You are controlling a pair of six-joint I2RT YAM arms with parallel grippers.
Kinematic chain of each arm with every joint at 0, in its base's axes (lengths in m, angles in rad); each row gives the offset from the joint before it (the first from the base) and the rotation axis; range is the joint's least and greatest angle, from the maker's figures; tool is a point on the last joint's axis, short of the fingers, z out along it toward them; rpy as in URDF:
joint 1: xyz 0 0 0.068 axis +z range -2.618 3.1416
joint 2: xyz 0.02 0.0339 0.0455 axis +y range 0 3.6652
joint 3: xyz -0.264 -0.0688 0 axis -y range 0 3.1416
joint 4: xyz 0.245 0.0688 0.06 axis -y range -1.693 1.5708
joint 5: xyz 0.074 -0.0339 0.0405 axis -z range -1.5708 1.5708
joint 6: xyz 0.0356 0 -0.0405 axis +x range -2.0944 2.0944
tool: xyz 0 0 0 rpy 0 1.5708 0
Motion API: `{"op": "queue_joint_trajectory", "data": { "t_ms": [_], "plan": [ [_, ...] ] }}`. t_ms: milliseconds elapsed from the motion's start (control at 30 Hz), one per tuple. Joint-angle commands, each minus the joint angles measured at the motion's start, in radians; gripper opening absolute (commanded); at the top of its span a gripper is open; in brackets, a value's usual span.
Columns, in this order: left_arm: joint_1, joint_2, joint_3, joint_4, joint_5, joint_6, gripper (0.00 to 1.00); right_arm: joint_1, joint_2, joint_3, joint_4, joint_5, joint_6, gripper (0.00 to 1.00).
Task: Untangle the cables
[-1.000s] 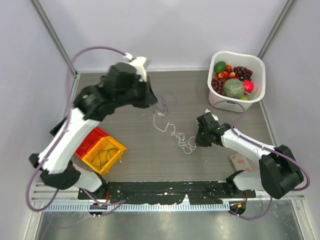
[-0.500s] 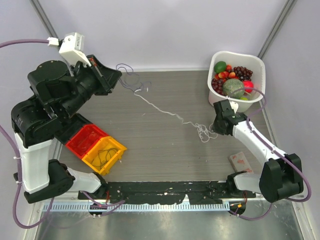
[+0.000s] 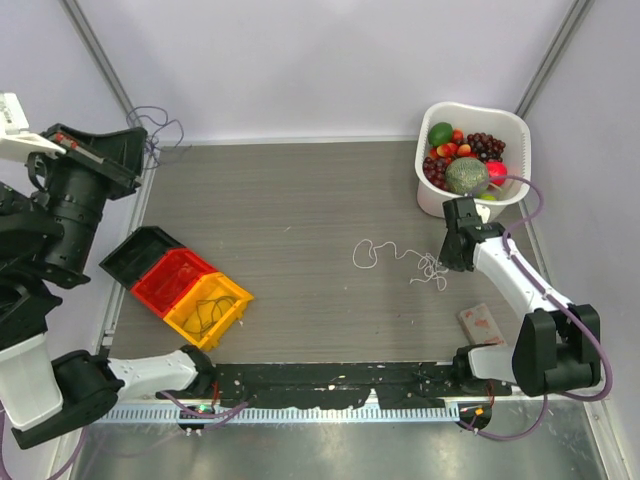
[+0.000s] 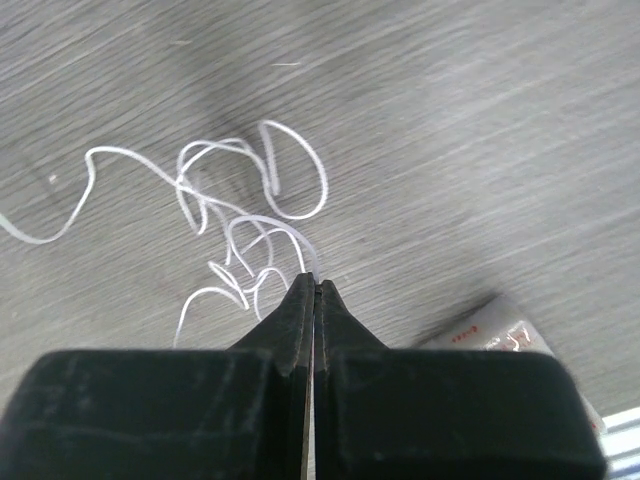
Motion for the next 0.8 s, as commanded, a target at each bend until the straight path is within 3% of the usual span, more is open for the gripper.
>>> {"op": "queue_joint_trajectory", "data": {
  "t_ms": [0,233,367,567,767],
  "plan": [
    [-0.002,0.107,-0.022,-0.001,0.020,-0.003,0.00,-0.004,-0.034,0.047,0.069,-0.167,-0.103,0.01],
    [0.001,0.240,-0.195,-0.030,0.088,-0.078,0.00,-0.002,-0.119,0.002,0.072,-0.276,-0.131,0.01],
    [0.055,0.401,-0.222,-0.139,0.149,-0.160,0.00,0.009,-0.153,0.002,0.073,-0.285,-0.144,0.01],
    [0.141,0.613,-0.289,-0.216,0.387,-0.257,0.00,0.081,-0.118,0.001,0.076,-0.296,-0.148,0.01],
    [0.149,0.713,-0.446,-0.187,0.550,-0.267,0.00,0.113,-0.100,-0.004,0.078,-0.296,-0.143,0.01]
  ]
}}
